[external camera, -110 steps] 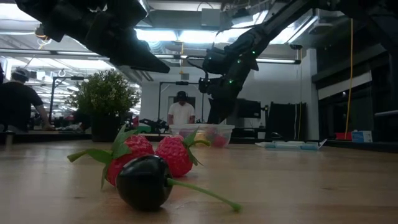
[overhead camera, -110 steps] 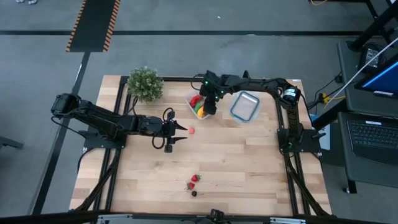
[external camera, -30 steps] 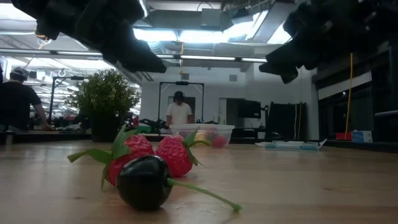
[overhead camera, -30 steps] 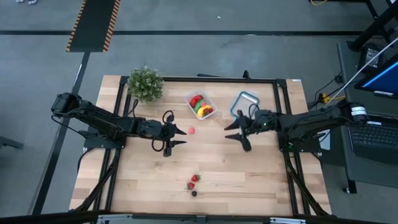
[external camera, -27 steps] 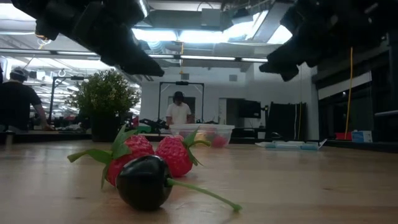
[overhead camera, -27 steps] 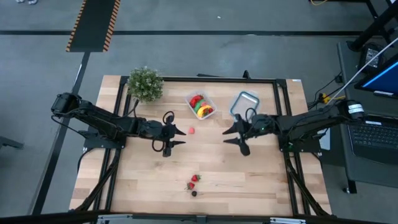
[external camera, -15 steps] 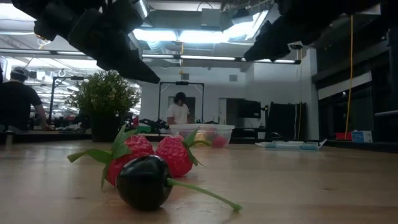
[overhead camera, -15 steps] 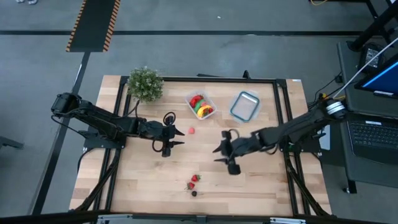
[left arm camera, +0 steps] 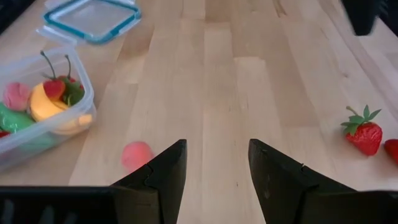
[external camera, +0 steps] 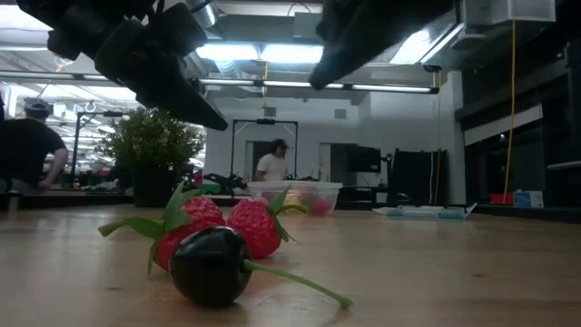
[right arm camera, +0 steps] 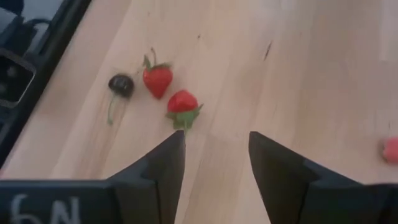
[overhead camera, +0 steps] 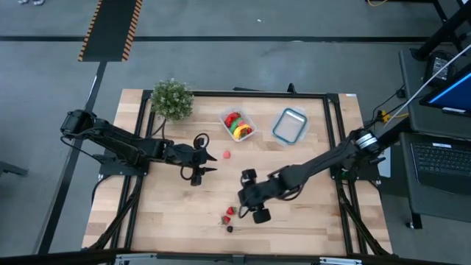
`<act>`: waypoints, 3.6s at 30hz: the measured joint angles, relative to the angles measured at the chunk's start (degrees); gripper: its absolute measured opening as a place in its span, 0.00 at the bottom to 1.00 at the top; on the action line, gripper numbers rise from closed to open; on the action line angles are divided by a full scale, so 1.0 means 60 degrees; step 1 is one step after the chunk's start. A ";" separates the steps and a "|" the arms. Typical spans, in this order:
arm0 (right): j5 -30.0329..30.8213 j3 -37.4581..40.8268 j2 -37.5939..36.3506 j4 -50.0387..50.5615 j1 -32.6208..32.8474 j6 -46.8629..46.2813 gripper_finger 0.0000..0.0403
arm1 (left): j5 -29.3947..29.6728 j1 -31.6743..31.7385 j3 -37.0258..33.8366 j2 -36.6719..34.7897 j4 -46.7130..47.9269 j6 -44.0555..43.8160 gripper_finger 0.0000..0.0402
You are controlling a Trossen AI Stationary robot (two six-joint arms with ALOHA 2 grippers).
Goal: Pick and placing Produce into tupperware
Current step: Put the top red strawberry into the transparent container
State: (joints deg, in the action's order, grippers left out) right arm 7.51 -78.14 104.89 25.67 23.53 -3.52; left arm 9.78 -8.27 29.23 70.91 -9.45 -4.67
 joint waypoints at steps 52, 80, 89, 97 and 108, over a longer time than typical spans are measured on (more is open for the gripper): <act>-0.0791 -0.4094 0.3801 0.1857 0.0113 0.1657 0.62 | 0.0000 -0.0004 0.0000 0.0000 0.0222 -0.0204 0.41; -0.0762 -0.4494 0.4655 0.2211 -0.0105 0.1704 0.61 | 0.0000 -0.0004 0.0000 0.0000 0.0229 -0.0233 0.41; -0.0765 -0.4494 0.4655 0.2377 -0.0127 0.1707 0.43 | 0.0000 -0.0004 0.0000 0.0000 0.0226 -0.0233 0.41; -0.0783 -0.4497 0.4647 0.2457 -0.0182 0.1679 0.32 | 0.0000 -0.0004 0.0000 0.0000 0.0222 -0.0233 0.41; -0.0772 -0.4489 0.4467 0.3082 -0.0407 0.1391 0.32 | 0.0000 -0.0002 0.0000 0.0000 0.0222 -0.0233 0.41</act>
State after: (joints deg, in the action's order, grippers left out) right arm 2.88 -105.07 131.69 44.17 21.09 4.82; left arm 9.78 -8.29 29.23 70.91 -8.12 -6.07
